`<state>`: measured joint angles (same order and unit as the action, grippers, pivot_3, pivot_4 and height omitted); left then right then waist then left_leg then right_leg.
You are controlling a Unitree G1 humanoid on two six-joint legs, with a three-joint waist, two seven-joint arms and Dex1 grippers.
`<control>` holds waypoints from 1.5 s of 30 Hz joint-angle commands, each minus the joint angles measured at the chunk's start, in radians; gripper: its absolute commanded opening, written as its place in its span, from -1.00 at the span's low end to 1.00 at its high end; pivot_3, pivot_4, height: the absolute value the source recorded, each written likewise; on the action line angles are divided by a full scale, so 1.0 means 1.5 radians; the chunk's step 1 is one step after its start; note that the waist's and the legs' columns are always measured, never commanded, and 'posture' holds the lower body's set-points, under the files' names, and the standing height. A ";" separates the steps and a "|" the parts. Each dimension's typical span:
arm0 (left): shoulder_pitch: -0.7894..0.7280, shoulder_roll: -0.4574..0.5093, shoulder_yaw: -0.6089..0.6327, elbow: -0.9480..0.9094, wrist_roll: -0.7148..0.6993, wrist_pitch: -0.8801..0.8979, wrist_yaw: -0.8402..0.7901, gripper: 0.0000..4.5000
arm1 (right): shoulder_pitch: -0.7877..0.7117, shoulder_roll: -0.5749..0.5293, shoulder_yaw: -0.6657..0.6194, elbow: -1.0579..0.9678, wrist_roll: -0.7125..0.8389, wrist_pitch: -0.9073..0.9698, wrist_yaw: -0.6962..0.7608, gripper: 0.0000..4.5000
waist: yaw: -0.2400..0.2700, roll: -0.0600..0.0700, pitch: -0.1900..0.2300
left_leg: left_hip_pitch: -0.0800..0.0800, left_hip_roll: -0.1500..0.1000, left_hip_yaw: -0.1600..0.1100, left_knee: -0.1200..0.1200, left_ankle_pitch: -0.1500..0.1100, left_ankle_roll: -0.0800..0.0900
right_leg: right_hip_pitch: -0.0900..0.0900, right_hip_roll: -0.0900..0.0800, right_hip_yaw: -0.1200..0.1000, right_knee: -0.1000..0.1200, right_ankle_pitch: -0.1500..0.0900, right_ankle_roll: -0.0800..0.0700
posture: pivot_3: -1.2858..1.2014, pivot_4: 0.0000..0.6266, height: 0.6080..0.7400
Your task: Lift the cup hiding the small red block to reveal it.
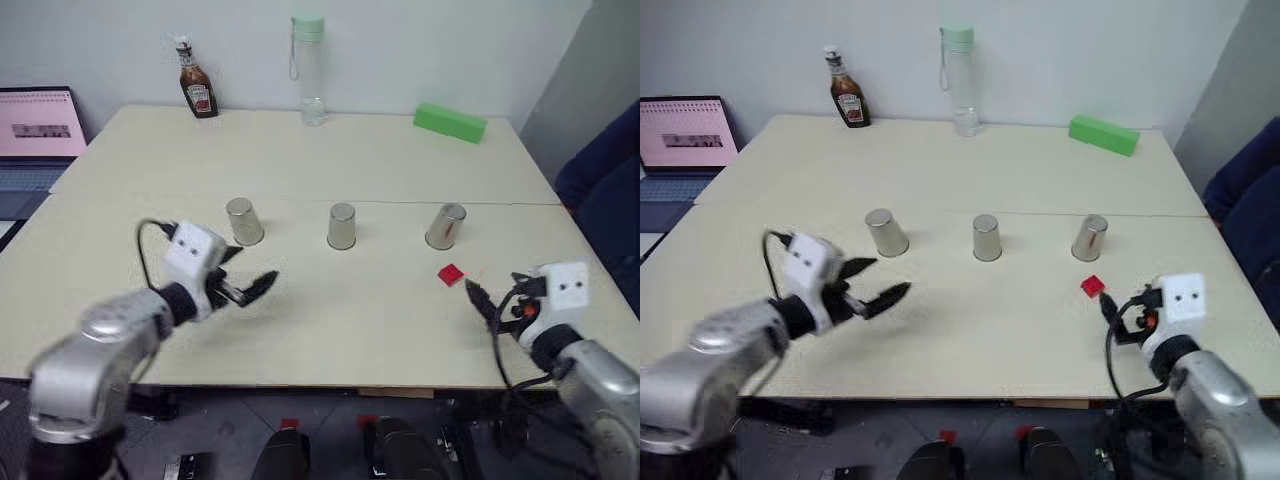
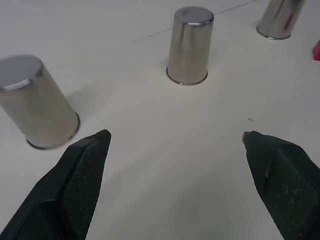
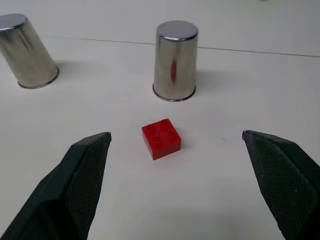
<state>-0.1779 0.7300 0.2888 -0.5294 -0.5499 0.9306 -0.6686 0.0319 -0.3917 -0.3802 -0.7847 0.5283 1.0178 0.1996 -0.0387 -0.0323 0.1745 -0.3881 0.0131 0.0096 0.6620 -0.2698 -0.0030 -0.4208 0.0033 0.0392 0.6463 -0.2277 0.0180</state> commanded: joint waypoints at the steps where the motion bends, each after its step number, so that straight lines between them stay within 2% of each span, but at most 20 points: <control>1: -0.010 0.029 -0.007 0.028 -0.022 -0.012 -0.050 1.00 | -0.032 0.004 0.000 -0.007 0.044 0.046 -0.005 0.99 | 0.001 0.000 0.000 | 0.000 0.000 0.000 0.000 0.000 0.000 | 0.000 0.000 0.000 0.000 0.000 0.000 | 0.03 -0.52 1.00; 8: -0.044 0.043 -0.017 0.059 -0.025 -0.023 -0.056 1.00 | -0.037 -0.014 0.013 -0.020 0.066 0.071 0.005 0.99 | 0.007 0.000 0.000 | -0.004 -0.001 -0.002 0.000 0.000 0.000 | -0.002 -0.002 0.000 0.000 0.001 0.001 | 0.03 -0.52 1.00; 17: -0.026 0.053 0.001 0.064 0.001 -0.056 -0.030 1.00 | -0.047 -0.035 0.051 0.001 0.060 0.054 0.014 0.99 | 0.006 0.000 0.000 | -0.003 -0.001 -0.002 0.000 0.000 0.000 | -0.002 -0.002 0.000 0.000 0.001 0.001 | 0.03 -0.52 1.00; 24: -0.021 0.055 0.010 0.057 -0.008 -0.049 -0.021 1.00 | -0.068 -0.034 0.066 0.018 0.056 0.050 0.012 0.99 | 0.005 0.000 0.000 | -0.003 -0.001 -0.002 0.000 0.000 0.000 | -0.002 -0.002 0.000 0.000 0.001 0.002 | 0.03 -0.52 1.00; 45: -0.026 0.061 0.000 0.063 -0.022 -0.052 -0.024 1.00 | -0.047 -0.032 0.075 0.022 0.046 0.029 0.009 0.99 | 0.006 0.000 0.000 | -0.003 -0.001 -0.002 0.000 0.000 0.000 | -0.002 -0.002 0.000 0.000 0.001 0.002 | 0.03 -0.52 1.00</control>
<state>-0.2019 0.8038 0.2728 -0.4243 -0.5742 0.8700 -0.6968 -0.0431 -0.4351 -0.2533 -0.7358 0.6023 1.0860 0.2146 -0.0303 -0.0325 0.1751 -0.3931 0.0119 0.0069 0.6625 -0.2699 -0.0031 -0.4233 0.0000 0.0389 0.6464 -0.2263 0.0207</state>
